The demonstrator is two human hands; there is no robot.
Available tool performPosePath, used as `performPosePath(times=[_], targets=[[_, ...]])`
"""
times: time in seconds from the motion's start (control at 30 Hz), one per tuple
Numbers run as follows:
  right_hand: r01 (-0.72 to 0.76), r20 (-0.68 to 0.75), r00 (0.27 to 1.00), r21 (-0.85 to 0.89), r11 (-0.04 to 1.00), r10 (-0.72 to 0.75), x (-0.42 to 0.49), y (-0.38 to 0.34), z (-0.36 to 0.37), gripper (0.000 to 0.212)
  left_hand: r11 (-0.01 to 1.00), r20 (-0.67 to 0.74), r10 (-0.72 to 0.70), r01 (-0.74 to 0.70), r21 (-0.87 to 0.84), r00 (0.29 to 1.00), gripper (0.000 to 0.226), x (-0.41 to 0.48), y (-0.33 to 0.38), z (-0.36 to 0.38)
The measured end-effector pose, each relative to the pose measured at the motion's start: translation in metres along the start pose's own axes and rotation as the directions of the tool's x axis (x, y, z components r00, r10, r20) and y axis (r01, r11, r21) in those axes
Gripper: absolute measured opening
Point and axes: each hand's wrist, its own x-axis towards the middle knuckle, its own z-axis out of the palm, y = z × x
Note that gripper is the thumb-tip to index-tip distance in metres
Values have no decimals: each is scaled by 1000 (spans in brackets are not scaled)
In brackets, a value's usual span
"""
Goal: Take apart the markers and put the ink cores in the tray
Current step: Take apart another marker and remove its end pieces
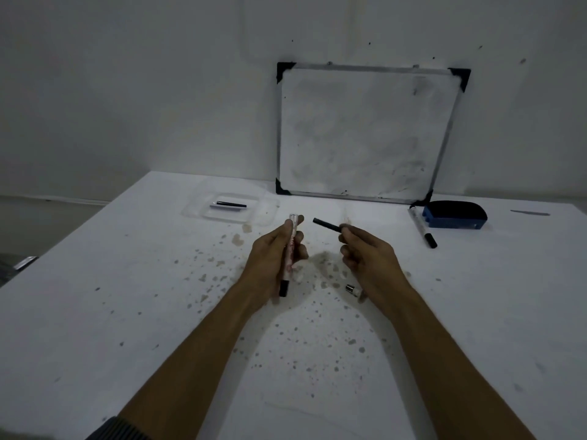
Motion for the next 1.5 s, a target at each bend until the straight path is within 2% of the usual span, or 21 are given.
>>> performPosePath(times=[0.1,0.2,0.33,0.43,0.53,0.7,0.77,0.83,0.93,1.0,1.17,1.27,1.37,1.43,1.5], targets=[[-52,47,998,137,989,46,0,1,2,24,993,41,-24,19,113,999,35,-4,1,0],[-49,24,999,155,987,46,0,2,1,26,952,59,-90,68,299,994,39,-8,6,-2],[-12,-21,1000,79,997,14,2,1,-2,40,936,97,-135,95,340,986,46,-11,12,-1],[10,-25,1000,48,999,-9,4,2,-5,30,939,130,-121,71,337,984,34,-14,12,4],[17,-17,1000,15,1000,-17,4,3,-5,26,914,131,-86,26,405,988,28,-16,11,7],[129,-3,991,-229,965,-133,1,1,-6,24,875,136,-42,-29,483,990,20,-19,11,10],[217,41,975,-398,891,-219,-2,-1,-6,31,841,151,-20,-65,537,988,19,-20,8,12],[279,101,959,-482,831,-264,-5,-2,-2,37,824,170,0,-96,559,985,19,-21,6,14],[310,103,948,-512,801,-301,-11,-1,7,25,829,151,10,-93,551,988,23,-20,4,13],[313,109,944,-596,740,-312,-15,0,8,16,831,130,5,-77,552,991,28,-18,4,11],[274,130,953,-755,596,-273,-24,-11,-5,21,827,149,8,-90,555,989,26,-15,-1,10],[147,61,975,-895,420,-213,-33,-17,-22,24,826,170,22,-114,552,985,20,-16,-4,11],[39,28,998,-975,221,-51,-46,-16,-37,45,813,185,32,-133,566,982,17,-16,-5,11],[65,62,998,-985,157,-25,-51,-11,-40,47,810,193,38,-143,568,981,16,-16,-6,11],[103,93,993,-985,138,-77,-51,-8,-39,36,809,197,44,-151,568,979,16,-16,-8,9]])
